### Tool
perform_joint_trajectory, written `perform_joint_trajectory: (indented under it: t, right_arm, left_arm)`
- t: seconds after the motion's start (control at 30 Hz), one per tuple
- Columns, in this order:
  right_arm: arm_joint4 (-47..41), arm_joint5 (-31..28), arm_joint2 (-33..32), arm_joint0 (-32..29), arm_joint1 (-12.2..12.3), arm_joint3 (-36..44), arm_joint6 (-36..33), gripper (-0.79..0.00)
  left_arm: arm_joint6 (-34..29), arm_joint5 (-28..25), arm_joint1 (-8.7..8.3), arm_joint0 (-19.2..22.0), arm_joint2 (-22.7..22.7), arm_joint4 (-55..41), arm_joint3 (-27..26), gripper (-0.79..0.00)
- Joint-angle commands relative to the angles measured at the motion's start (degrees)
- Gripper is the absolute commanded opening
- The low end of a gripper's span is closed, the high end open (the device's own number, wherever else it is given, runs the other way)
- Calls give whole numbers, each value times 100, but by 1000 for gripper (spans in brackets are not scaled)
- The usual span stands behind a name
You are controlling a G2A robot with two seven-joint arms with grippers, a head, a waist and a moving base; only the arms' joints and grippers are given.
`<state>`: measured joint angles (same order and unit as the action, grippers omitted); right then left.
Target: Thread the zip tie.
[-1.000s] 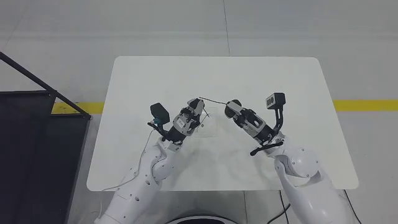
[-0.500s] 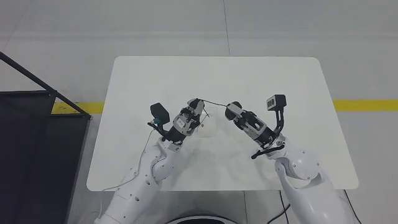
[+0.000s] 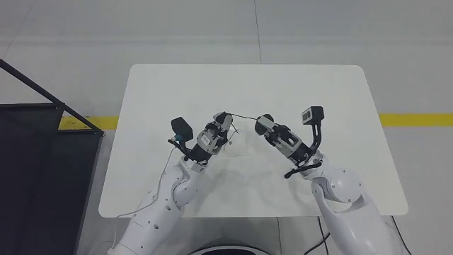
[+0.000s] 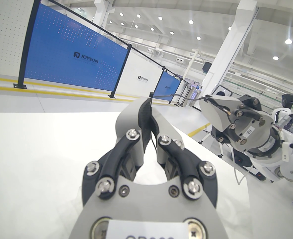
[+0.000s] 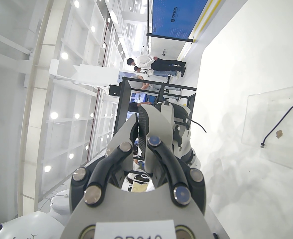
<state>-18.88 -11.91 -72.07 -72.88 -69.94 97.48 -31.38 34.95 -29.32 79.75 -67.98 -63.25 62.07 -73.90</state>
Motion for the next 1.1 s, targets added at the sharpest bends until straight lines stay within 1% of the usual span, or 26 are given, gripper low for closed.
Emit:
perform_joint_trajectory:
  t: [0.0, 0.57, 0.83, 1.07]
  right_arm:
    - [-4, -8, -5, -6, -1, 2, 5, -785]
    - [59, 89, -4, 4, -2, 19, -39, -785]
    - [4, -63, -49, -72, 1, 51, -65, -785]
    - [-5, -74, -76, -96, 5, 59, -92, -785]
  left_arm:
    - [0, 0, 0, 0, 0, 0, 0, -785]
    - [0, 0, 0, 0, 0, 0, 0, -785]
    - [0, 0, 0, 0, 0, 0, 0, -785]
    - [0, 0, 0, 0, 0, 0, 0, -785]
